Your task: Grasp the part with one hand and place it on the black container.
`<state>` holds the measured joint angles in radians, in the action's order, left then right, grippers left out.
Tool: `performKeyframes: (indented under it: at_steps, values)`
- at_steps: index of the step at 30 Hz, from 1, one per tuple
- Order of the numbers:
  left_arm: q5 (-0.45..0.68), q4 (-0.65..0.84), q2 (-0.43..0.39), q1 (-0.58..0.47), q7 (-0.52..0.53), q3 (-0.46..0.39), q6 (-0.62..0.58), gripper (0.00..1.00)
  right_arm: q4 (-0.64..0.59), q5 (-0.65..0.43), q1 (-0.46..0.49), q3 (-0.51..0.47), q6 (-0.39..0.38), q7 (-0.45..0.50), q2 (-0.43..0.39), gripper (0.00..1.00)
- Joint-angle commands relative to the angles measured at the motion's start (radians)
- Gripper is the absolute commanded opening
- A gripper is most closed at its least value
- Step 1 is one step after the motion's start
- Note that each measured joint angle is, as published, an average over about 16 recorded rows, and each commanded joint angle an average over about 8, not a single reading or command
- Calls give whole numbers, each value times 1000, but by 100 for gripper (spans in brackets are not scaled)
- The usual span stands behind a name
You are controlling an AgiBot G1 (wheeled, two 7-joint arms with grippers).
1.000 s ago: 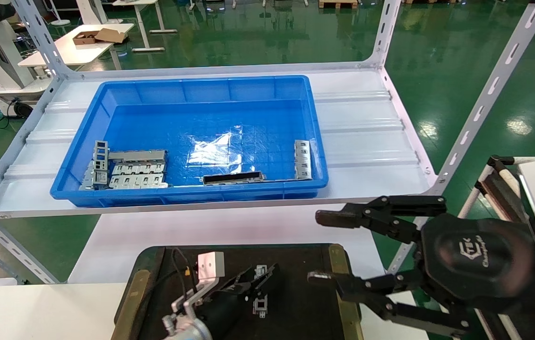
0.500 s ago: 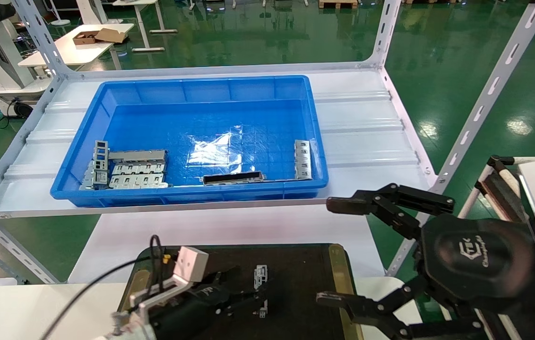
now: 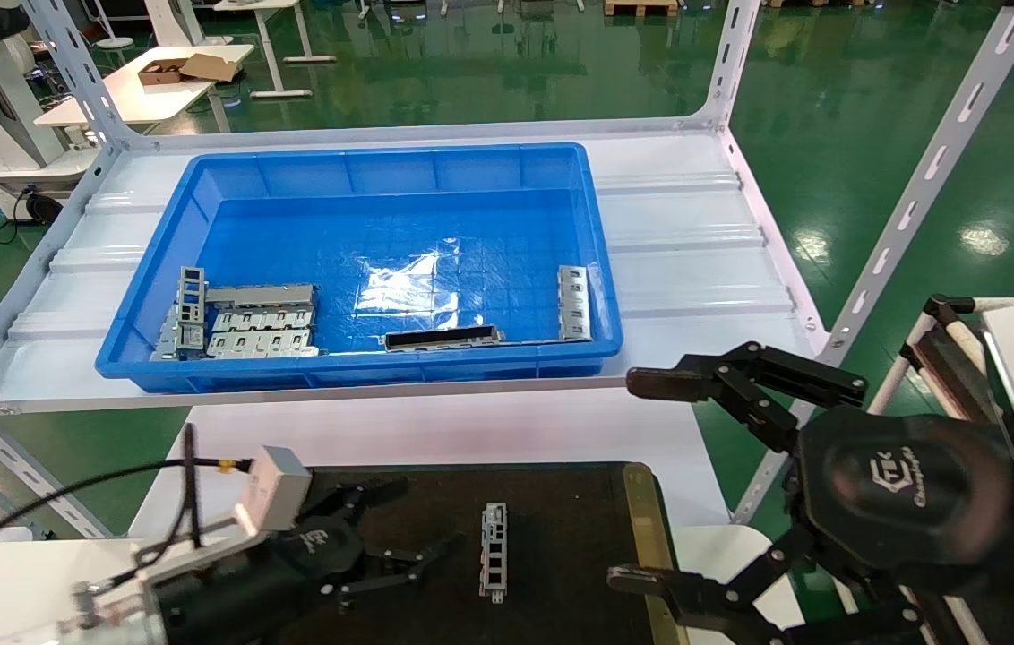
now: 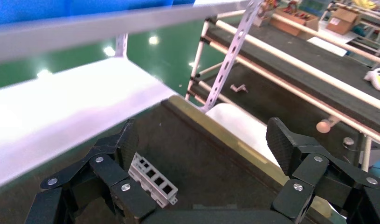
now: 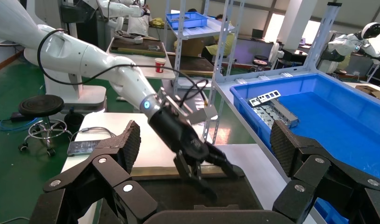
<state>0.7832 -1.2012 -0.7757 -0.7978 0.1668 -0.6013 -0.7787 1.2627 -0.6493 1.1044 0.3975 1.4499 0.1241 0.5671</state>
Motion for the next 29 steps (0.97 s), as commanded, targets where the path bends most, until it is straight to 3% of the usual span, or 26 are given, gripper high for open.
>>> performKeyframes:
  at_steps: [1,15,29]
  values:
    - [-21,13,13,2,-40,24,-44,100,0,0,0,0,0,0,0,100]
    - [-80,-27,108,-34,-97,78,-230,100,0,0,0,0,0,0,0,100]
    - [-111,-78,170,-77,-69,104,-291,100,0,0,0,0,0,0,0,100]
